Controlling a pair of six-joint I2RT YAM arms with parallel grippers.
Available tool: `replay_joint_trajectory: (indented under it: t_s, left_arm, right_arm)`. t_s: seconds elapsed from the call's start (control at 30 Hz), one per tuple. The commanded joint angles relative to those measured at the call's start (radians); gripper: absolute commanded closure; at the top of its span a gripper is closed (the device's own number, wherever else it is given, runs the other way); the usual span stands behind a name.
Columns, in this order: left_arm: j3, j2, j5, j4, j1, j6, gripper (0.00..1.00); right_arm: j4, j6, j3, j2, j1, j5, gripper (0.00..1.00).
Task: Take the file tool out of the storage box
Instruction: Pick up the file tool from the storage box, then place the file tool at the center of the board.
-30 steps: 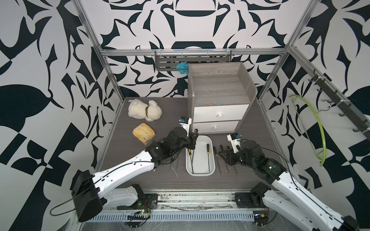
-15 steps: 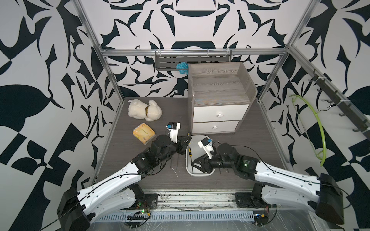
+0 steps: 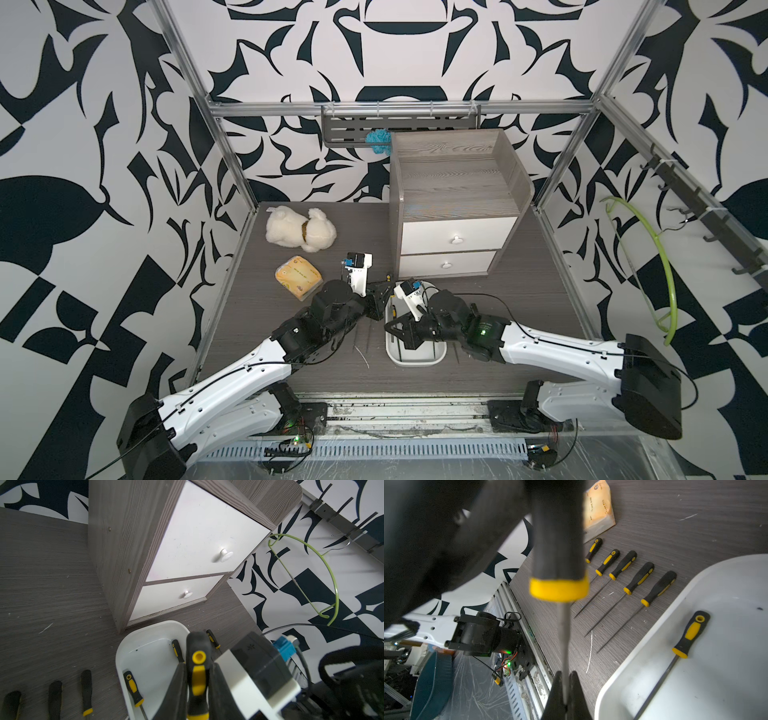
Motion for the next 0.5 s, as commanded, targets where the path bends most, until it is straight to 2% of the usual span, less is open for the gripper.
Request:
replay_joint_trajectory:
  t_s: [0.0, 0.1, 0.13, 0.17, 0.2, 0.33, 0.47]
  left_arm:
    - [-0.003, -0.004, 0.015, 0.006, 0.0, -0.001, 0.9]
    - [-0.003, -0.017, -0.007, -0.014, 0.0, -0.001, 0.24]
    - [-0.002, -0.026, -0.021, -0.026, 0.0, -0.002, 0.12]
    - [-0.003, -0.034, -0.033, -0.037, 0.0, -0.003, 0.04]
    - [-0.004, -0.043, -0.049, -0.05, 0.0, -0.004, 0.01]
    - [-0.007, -0.062, -0.059, -0.069, 0.0, -0.016, 0.0]
    - [0.008, -0.044, -0.028, -0.081, 0.0, -0.034, 0.0]
  right_arm:
    - [0.02, -0.012, 0.039, -0.012, 0.005, 0.03, 1.0]
    - [-0.157, -0.011, 0.068, -0.05, 0.005, 0.117, 1.0]
    - [-0.248, -0.005, 0.08, -0.076, 0.005, 0.166, 1.0]
    - [-0.336, 0.006, 0.091, -0.101, 0.005, 0.209, 1.0]
    - [-0.471, 0.008, 0.117, -0.13, 0.004, 0.273, 1.0]
    - [-1.006, 0.037, 0.238, -0.188, -0.009, 0.521, 1.0]
    - [-1.317, 0.038, 0.272, -0.16, -0.127, 0.548, 1.0]
